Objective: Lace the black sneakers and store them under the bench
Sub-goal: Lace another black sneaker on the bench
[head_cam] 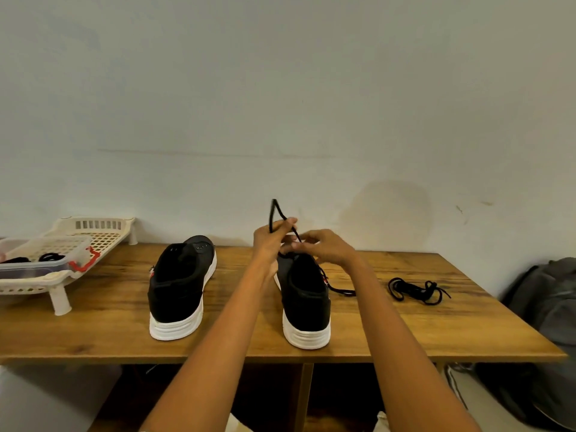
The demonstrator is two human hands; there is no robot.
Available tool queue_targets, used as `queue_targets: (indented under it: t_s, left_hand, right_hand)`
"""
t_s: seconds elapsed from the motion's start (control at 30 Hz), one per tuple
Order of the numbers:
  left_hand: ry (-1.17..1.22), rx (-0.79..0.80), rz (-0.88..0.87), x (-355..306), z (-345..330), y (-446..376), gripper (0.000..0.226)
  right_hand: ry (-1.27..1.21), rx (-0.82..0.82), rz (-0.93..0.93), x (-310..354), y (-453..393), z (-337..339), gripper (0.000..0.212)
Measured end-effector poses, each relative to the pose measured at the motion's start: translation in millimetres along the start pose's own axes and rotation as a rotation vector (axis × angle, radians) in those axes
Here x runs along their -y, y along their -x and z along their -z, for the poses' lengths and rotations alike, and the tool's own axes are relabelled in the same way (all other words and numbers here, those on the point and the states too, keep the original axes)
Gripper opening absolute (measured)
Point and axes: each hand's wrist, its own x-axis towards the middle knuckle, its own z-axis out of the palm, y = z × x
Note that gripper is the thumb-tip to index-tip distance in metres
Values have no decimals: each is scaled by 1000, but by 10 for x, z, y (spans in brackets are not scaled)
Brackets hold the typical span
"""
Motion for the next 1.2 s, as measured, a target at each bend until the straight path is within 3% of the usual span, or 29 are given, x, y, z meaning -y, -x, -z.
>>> queue_targets:
  t_s: [0.07, 0.2, 0.27, 0.33, 0.43, 0.57, 0.67, 0.7, 0.77, 0.9, 1.03, 1.1, 1.2]
  left_hand:
    - [162, -27, 4, -57, -49, 9, 9]
    - [261, -49, -21, -63, -19, 43, 9]
    - [64, -3, -56, -23, 42, 39, 15]
    - [-231, 118, -80, 14, 82, 60, 27]
    - [-457, 291, -67, 0, 60, 139, 25]
    - [-310, 184, -53, -11, 44, 144, 22]
    - [19, -117, 67, -16, 101, 46, 22]
    - [30, -216, 100, -11, 147, -9, 18]
    - [-234, -281, 172, -3, 243, -85, 7]
    - [-796, -103, 298, 104, 305, -92, 75]
    - [-1311, -124, 184, 140, 315, -50, 103]
    - [-1453, -98, -16, 133, 301, -42, 81]
    - [-1346, 116, -313, 79, 201, -11, 33]
  right_hand:
    - [104, 87, -4, -39, 20, 2, 31]
    - [206, -153, 46, 8, -11, 4, 18]
    - [211, -317, 102, 103, -25, -11, 19]
    - [57, -450, 148, 251, -29, -23, 17]
    - [-93, -536, 170, 410, -56, -31, 20]
    - [-112, -389, 114, 386, -67, -42, 28]
    - [-52, -205, 7, 250, -66, 2, 45]
    - [8, -118, -30, 201, -62, 10, 47]
    - [149, 56, -91, 126, -40, 0, 45]
    - [232, 138, -134, 89, -17, -43, 44]
    - [194, 69, -156, 67, -26, -67, 43]
    - [134, 49, -179, 23, -40, -64, 40]
    - [-39, 14, -236, -56, -41, -42, 31]
